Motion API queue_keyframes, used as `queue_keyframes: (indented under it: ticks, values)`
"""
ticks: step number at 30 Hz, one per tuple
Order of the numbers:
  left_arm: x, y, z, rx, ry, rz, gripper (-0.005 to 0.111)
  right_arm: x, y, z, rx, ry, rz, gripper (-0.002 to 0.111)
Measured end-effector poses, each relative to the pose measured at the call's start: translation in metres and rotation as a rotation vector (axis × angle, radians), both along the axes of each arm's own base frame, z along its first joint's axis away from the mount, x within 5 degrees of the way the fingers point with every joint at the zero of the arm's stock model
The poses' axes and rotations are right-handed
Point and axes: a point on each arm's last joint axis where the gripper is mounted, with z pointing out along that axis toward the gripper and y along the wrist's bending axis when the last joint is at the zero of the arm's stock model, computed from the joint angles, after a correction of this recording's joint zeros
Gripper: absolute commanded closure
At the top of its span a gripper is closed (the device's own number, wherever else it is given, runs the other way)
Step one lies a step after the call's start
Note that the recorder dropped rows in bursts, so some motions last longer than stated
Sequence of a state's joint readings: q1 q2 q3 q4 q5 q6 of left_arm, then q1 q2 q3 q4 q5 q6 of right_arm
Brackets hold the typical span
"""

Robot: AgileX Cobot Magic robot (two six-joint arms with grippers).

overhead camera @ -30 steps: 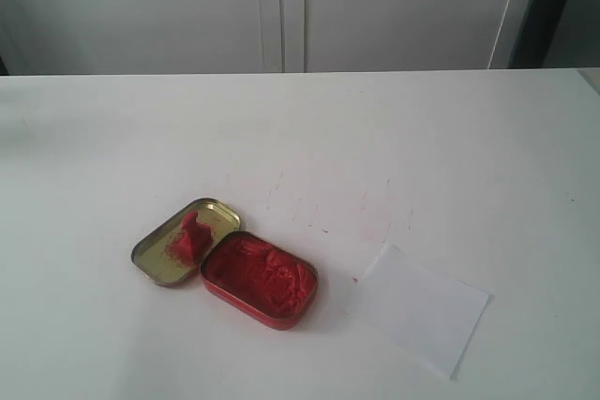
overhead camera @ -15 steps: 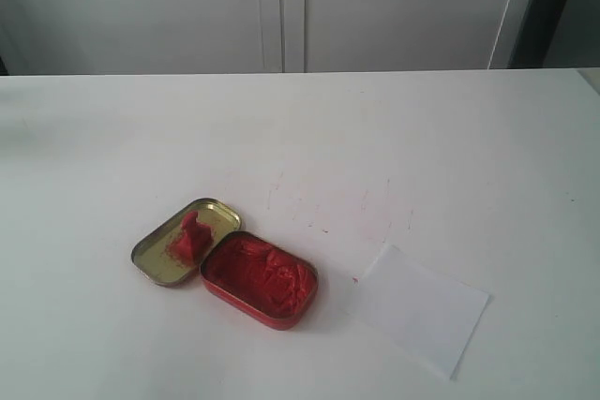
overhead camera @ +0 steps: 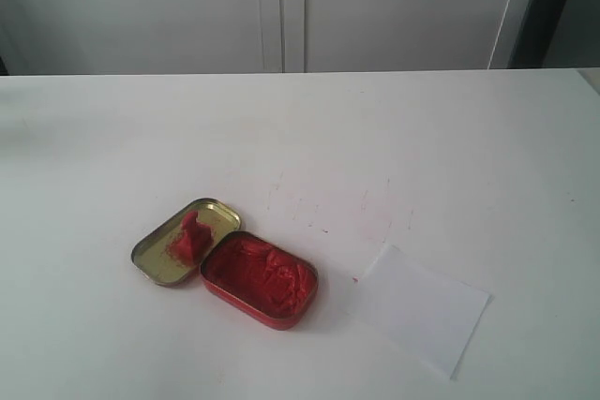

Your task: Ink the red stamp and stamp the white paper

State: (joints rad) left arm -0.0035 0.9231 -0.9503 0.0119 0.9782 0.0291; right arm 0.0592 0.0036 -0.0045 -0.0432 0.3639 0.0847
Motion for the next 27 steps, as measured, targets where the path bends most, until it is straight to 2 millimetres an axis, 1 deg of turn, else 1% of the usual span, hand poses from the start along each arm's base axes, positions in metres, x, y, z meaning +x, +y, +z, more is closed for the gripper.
queue_keyframes:
  ticks: [4,12,21,27]
  values:
    - [0.010,0.000,-0.008,0.001,0.055,-0.002,0.107,0.000,0.000,0.000,0.000,0.000,0.000,0.108]
    - [0.031,-0.001,-0.015,-0.002,0.206,-0.008,0.107,0.000,0.000,0.000,0.000,0.000,0.000,0.108]
    - [0.068,-0.008,-0.028,-0.087,0.311,-0.019,0.107,0.000,0.000,0.000,0.000,0.000,0.000,0.108]
    - [0.091,-0.016,-0.036,-0.159,0.346,-0.064,0.107,0.000,0.000,0.000,0.000,0.000,0.000,0.108]
